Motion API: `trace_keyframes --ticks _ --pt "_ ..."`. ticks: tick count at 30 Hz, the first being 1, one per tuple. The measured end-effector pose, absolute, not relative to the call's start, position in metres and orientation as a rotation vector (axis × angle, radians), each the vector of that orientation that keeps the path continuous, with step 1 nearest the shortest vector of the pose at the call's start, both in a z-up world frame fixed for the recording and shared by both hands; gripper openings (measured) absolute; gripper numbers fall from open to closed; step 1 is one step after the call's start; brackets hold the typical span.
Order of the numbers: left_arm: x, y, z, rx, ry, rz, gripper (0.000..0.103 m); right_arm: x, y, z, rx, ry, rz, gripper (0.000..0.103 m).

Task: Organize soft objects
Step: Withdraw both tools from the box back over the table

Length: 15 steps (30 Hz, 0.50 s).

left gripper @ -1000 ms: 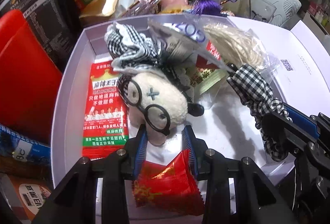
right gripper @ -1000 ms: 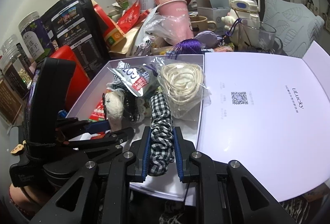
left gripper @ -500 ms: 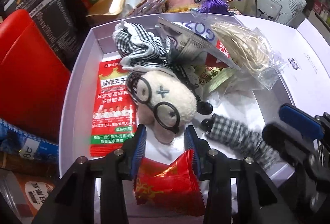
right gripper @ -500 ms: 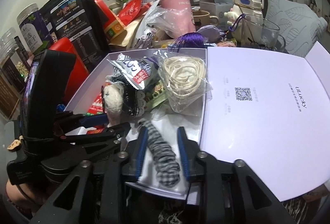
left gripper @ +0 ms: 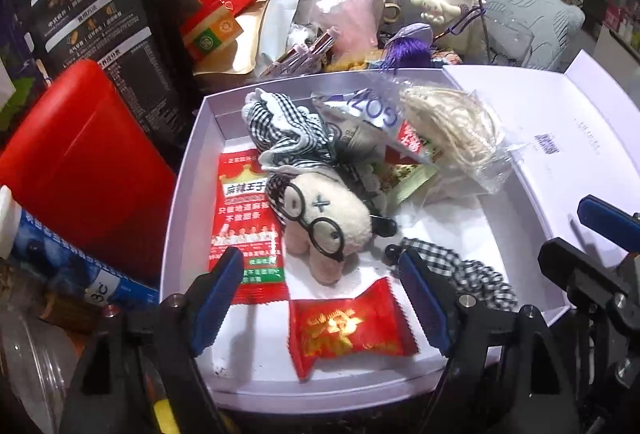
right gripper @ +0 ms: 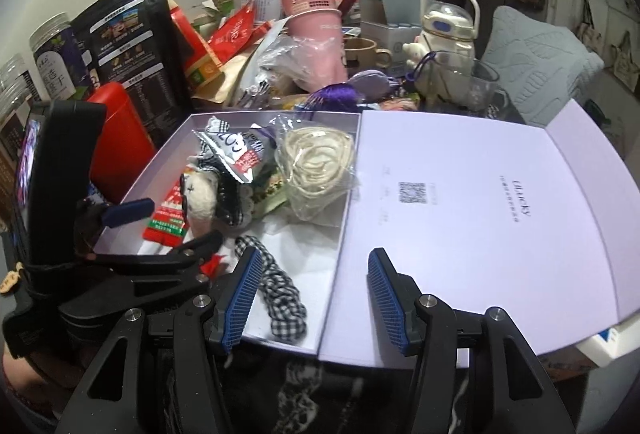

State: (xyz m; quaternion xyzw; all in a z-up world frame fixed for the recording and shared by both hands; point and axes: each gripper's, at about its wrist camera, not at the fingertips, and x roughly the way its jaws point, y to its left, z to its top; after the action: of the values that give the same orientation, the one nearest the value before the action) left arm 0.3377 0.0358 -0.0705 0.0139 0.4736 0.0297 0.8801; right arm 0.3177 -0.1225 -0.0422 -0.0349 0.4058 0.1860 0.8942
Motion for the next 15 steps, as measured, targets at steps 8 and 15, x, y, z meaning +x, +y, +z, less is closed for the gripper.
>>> trace_keyframes --ticks 8,15 --pt "0.327 0.034 -0.050 0.015 0.939 0.075 0.080 0.306 -0.126 -0.021 -0.092 0.787 0.365 0.056" --pt "0.308 0.034 -0.018 -0.001 0.863 0.067 0.083 0.288 -0.127 0.004 -0.095 0.730 0.364 0.057"
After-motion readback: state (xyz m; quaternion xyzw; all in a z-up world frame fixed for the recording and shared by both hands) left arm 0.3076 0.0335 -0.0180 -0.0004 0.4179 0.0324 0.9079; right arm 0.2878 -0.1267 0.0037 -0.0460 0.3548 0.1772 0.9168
